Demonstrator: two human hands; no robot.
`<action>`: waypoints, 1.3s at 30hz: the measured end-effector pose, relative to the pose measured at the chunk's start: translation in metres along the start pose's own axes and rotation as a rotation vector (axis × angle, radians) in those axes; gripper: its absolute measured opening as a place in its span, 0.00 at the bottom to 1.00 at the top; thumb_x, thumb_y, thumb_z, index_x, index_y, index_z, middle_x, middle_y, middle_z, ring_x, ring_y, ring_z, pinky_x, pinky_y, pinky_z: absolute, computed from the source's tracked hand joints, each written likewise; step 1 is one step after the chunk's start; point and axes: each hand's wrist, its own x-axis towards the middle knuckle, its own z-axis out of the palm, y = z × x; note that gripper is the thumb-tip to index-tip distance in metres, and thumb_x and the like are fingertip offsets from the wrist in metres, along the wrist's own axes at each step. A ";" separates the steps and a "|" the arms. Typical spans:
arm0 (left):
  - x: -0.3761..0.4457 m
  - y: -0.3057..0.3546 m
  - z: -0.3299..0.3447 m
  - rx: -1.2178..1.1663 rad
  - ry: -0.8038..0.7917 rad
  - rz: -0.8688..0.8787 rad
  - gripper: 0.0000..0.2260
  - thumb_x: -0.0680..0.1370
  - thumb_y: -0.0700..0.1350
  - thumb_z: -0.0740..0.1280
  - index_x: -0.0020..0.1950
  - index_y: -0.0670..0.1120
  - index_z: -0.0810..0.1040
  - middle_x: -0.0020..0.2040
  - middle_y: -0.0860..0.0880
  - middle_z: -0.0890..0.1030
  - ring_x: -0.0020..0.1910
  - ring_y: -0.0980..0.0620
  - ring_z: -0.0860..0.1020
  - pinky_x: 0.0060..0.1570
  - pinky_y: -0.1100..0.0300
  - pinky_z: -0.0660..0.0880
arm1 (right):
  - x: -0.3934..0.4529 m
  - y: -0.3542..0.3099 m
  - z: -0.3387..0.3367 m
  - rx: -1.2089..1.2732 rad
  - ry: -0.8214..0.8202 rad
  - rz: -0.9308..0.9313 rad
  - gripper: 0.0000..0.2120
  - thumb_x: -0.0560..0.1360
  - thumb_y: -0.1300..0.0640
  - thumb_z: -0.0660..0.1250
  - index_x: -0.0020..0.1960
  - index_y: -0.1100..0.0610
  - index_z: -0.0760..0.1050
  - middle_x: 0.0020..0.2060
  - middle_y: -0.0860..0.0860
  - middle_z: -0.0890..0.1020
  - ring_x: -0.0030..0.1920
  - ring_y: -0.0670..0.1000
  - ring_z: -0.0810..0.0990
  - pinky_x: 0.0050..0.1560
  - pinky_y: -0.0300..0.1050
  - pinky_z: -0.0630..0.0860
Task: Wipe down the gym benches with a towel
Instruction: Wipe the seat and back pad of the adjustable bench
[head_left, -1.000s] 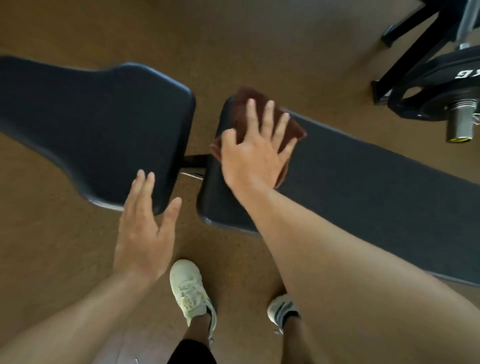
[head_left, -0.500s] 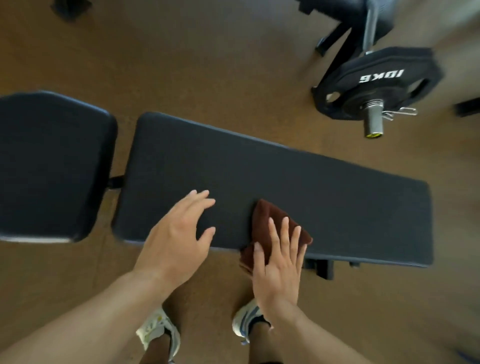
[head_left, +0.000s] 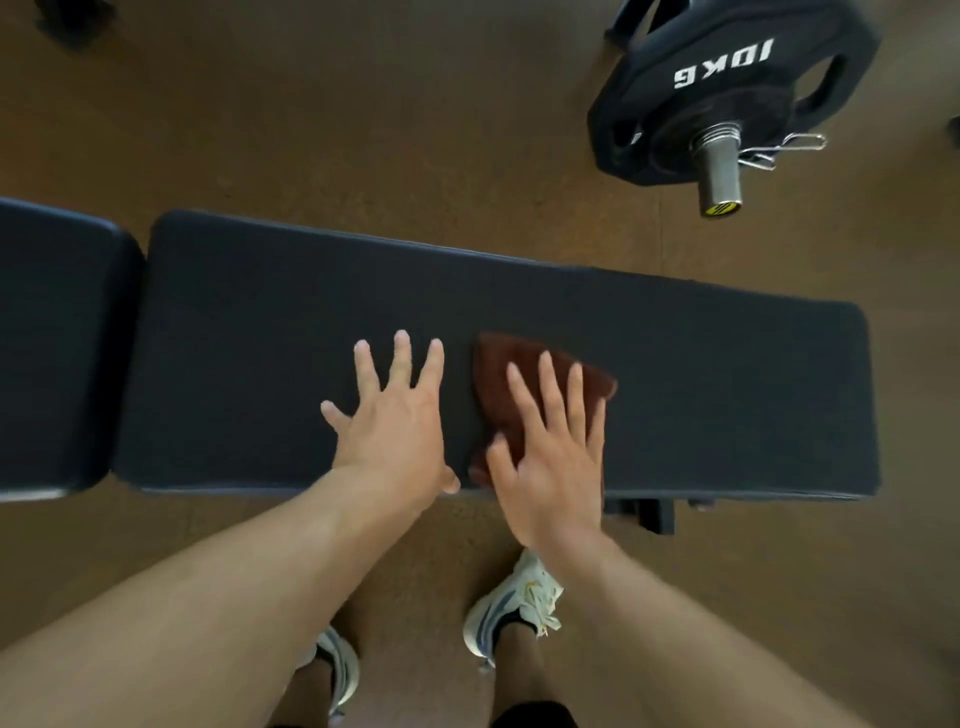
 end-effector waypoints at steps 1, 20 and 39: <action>0.002 0.009 0.001 -0.015 -0.016 -0.032 0.62 0.68 0.56 0.80 0.80 0.55 0.31 0.81 0.47 0.31 0.80 0.36 0.33 0.73 0.29 0.56 | -0.026 0.013 0.002 0.004 -0.026 0.028 0.32 0.81 0.41 0.53 0.84 0.39 0.50 0.85 0.44 0.46 0.84 0.50 0.36 0.83 0.63 0.41; 0.054 0.143 0.009 0.262 -0.104 -0.048 0.73 0.59 0.57 0.84 0.78 0.52 0.24 0.76 0.47 0.21 0.77 0.37 0.27 0.69 0.22 0.57 | -0.028 0.154 -0.032 -0.023 -0.017 0.112 0.36 0.79 0.42 0.58 0.84 0.43 0.51 0.85 0.48 0.48 0.85 0.54 0.41 0.82 0.67 0.48; 0.056 0.141 0.013 0.220 -0.065 -0.072 0.73 0.59 0.56 0.85 0.77 0.55 0.24 0.76 0.49 0.20 0.77 0.40 0.25 0.69 0.22 0.56 | -0.031 0.171 -0.032 -0.094 -0.058 -0.182 0.37 0.78 0.40 0.61 0.84 0.42 0.53 0.85 0.51 0.53 0.85 0.57 0.46 0.80 0.67 0.50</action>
